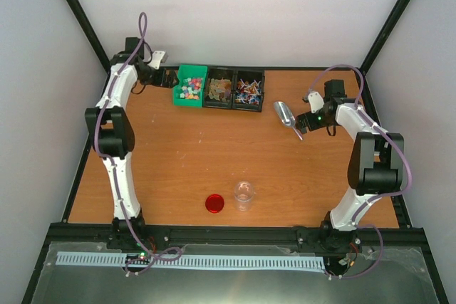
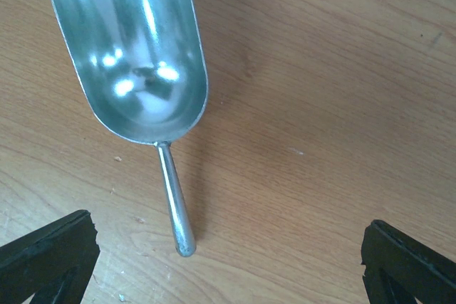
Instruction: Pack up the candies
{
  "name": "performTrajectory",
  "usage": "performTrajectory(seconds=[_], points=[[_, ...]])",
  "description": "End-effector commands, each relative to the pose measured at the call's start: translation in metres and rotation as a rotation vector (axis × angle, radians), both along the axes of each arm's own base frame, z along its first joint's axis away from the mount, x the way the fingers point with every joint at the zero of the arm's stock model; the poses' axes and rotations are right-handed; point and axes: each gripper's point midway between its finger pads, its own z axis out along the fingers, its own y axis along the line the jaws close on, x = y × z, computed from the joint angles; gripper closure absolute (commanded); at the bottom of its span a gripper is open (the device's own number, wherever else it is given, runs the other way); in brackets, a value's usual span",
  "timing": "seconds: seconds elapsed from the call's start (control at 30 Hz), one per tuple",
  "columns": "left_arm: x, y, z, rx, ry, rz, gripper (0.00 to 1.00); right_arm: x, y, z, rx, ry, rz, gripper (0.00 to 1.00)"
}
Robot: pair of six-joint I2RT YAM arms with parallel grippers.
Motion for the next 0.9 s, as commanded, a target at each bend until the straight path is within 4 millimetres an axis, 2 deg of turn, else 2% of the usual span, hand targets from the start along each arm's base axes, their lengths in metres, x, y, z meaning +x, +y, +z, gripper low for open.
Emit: performTrajectory(seconds=[0.0, 0.13, 0.23, 0.37, 0.6, 0.7, 0.73, 0.87], points=[[0.024, -0.011, -0.004, 0.004, -0.014, 0.023, 0.0, 0.005, 0.005, 0.002, 0.033, -0.021, 0.029, 0.0], [0.047, -0.017, -0.018, -0.003, -0.038, 0.034, 0.0, 0.011, 0.009, 0.015, 0.059, -0.06, 0.043, 0.0], [0.057, -0.028, -0.024, -0.017, -0.056, -0.002, 0.0, 0.018, 0.015, 0.029, 0.092, -0.09, 0.05, 0.0], [0.049, -0.047, -0.027, -0.075, -0.038, -0.071, 0.04, 0.033, 0.022, 0.049, 0.139, -0.14, 0.048, 0.0], [0.007, -0.065, -0.029, -0.162, 0.03, -0.139, 0.24, 0.068, 0.028, 0.067, 0.172, -0.187, 0.03, 0.0], [-0.019, -0.071, -0.031, -0.199, 0.056, -0.159, 0.31, 0.083, 0.033, 0.068, 0.184, -0.194, 0.031, 0.0], [-0.032, -0.073, -0.038, -0.212, 0.078, -0.168, 0.33, 0.088, 0.037, 0.067, 0.189, -0.195, 0.034, 0.0], [-0.074, -0.084, -0.036, -0.227, 0.092, -0.246, 0.36, 0.112, 0.05, 0.071, 0.209, -0.215, 0.044, 0.0]])
